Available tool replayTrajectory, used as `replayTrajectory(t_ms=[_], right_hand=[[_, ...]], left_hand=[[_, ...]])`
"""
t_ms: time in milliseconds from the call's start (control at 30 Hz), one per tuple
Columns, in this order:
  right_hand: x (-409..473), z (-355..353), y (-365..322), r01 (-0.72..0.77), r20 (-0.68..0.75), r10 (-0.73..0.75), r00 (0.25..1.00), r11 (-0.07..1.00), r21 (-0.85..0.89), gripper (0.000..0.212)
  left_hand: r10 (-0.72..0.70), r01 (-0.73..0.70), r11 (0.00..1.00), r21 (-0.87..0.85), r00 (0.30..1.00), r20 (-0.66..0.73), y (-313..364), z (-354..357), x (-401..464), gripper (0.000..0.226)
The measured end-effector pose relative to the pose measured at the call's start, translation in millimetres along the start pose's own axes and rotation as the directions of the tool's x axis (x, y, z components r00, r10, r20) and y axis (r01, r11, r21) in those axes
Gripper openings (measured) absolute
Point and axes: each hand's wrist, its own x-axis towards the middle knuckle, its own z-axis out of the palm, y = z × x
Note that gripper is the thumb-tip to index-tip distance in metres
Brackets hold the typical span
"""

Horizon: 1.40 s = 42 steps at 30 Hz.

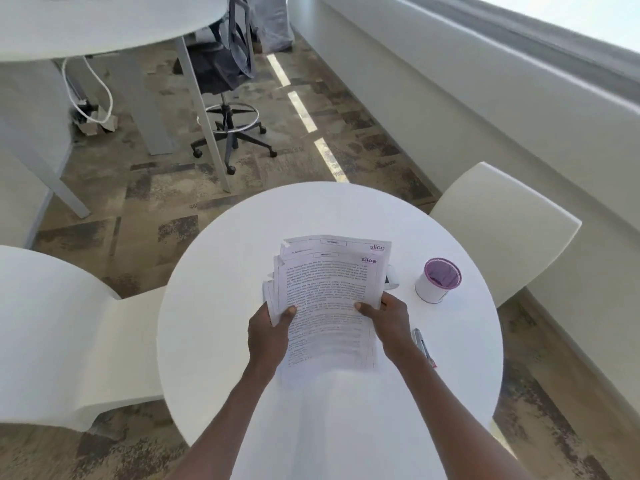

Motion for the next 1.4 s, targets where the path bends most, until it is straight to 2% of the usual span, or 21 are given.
replayTrajectory(t_ms=[133, 267, 467, 567, 633, 733, 967, 1400], right_hand=[[-9, -2, -23, 0.129, -0.088, -0.125, 0.988, 0.991, 0.038, 0.025], [-14, -9, -30, 0.206, -0.096, -0.200, 0.975, 0.976, 0.066, 0.027], [-23, -22, -11, 0.113, -0.007, -0.112, 0.994, 0.991, 0.075, 0.028], [-25, -27, -7, 0.105, 0.032, -0.107, 0.994, 0.993, 0.054, 0.033], [-24, -27, -8, 0.097, 0.042, -0.099, 0.994, 0.995, 0.034, 0.031], [-23, -25, -11, 0.103, 0.037, -0.103, 0.994, 0.995, -0.004, 0.024], [-21, -26, -30, 0.176, 0.032, -0.174, 0.984, 0.984, -0.040, 0.018], [-23, -31, -25, 0.157, 0.126, -0.148, 0.981, 0.985, -0.066, 0.029]], left_hand=[[0.103, -0.105, 0.994, -0.017, 0.992, -0.074, 23, 6, -8, 0.012], [0.166, -0.169, 0.985, -0.025, 0.980, -0.106, 34, 8, -17, 0.016], [0.106, -0.107, 0.994, -0.017, 0.994, -0.032, 19, 8, -30, 0.010], [0.093, -0.093, 0.996, -0.002, 0.996, -0.012, 15, 10, -33, 0.016], [0.102, -0.102, 0.995, 0.022, 0.995, -0.001, 16, 13, -34, 0.027], [0.098, -0.098, 0.994, 0.043, 0.995, -0.008, 21, 16, -35, 0.034], [0.111, -0.109, 0.993, 0.042, 0.993, -0.031, 35, 11, -34, 0.033], [0.080, -0.080, 0.997, 0.024, 0.997, -0.011, 34, 12, -43, 0.033]])
